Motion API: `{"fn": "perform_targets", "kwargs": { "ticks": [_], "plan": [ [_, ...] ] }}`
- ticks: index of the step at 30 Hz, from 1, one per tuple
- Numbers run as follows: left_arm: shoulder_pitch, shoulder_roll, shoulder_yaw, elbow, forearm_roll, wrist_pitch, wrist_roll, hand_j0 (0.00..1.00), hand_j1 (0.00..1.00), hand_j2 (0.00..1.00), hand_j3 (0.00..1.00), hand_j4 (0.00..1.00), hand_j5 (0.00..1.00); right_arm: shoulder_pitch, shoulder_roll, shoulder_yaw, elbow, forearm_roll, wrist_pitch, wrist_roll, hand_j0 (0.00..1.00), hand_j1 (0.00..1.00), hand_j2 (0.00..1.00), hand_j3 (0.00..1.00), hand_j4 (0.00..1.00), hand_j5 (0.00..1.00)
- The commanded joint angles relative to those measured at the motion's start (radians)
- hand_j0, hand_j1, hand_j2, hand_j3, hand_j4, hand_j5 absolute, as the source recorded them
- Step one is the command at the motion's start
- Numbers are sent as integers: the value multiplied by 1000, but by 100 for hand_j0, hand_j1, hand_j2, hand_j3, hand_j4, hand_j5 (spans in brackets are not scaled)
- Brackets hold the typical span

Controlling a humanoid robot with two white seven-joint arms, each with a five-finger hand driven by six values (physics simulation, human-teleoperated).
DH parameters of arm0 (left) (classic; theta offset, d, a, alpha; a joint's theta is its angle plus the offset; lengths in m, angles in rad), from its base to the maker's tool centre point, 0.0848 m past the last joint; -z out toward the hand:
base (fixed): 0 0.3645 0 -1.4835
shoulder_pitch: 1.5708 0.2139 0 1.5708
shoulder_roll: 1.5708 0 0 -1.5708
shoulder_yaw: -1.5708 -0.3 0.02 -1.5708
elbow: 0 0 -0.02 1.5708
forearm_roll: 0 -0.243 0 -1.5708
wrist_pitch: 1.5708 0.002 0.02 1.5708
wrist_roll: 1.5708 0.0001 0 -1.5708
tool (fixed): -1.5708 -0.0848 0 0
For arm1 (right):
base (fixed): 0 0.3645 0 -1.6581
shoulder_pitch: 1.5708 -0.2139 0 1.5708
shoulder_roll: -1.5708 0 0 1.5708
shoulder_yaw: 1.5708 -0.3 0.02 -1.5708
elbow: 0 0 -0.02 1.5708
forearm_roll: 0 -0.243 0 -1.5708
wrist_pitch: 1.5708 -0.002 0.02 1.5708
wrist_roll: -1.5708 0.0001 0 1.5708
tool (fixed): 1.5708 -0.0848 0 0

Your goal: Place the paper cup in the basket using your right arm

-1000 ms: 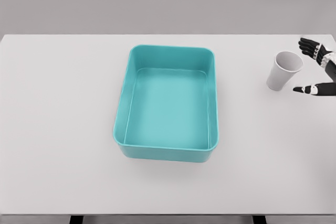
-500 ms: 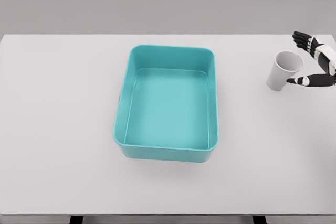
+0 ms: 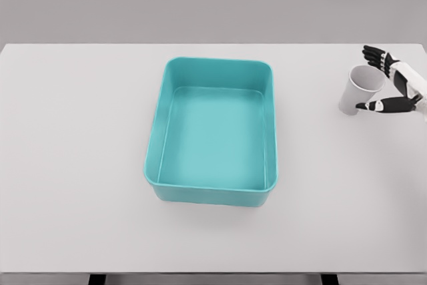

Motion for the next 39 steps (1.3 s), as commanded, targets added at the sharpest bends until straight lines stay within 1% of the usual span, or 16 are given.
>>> {"fn": "perform_targets", "kwargs": {
  "ticks": [1, 15, 21, 24, 39],
  "plan": [
    [0, 0, 0, 0, 0, 0, 0, 100, 100, 100, 100, 100, 100, 0, 9, 9, 7, -8, 1, -1, 100, 100, 100, 100, 100, 100],
    [0, 0, 0, 0, 0, 0, 0, 100, 100, 100, 100, 100, 100, 0, 10, 21, 6, -14, 1, -1, 99, 99, 99, 99, 99, 99],
    [0, 0, 0, 0, 0, 0, 0, 100, 100, 100, 100, 100, 100, -2, 7, 21, 6, -12, 1, -1, 100, 100, 100, 100, 100, 100],
    [0, 0, 0, 0, 0, 0, 0, 100, 100, 100, 100, 100, 100, -21, -5, 20, 6, -8, 1, 0, 100, 100, 100, 100, 100, 100],
    [0, 0, 0, 0, 0, 0, 0, 100, 100, 100, 100, 100, 100, -20, 3, 24, 15, -6, 1, -1, 100, 100, 100, 100, 100, 100]
  ]
}}
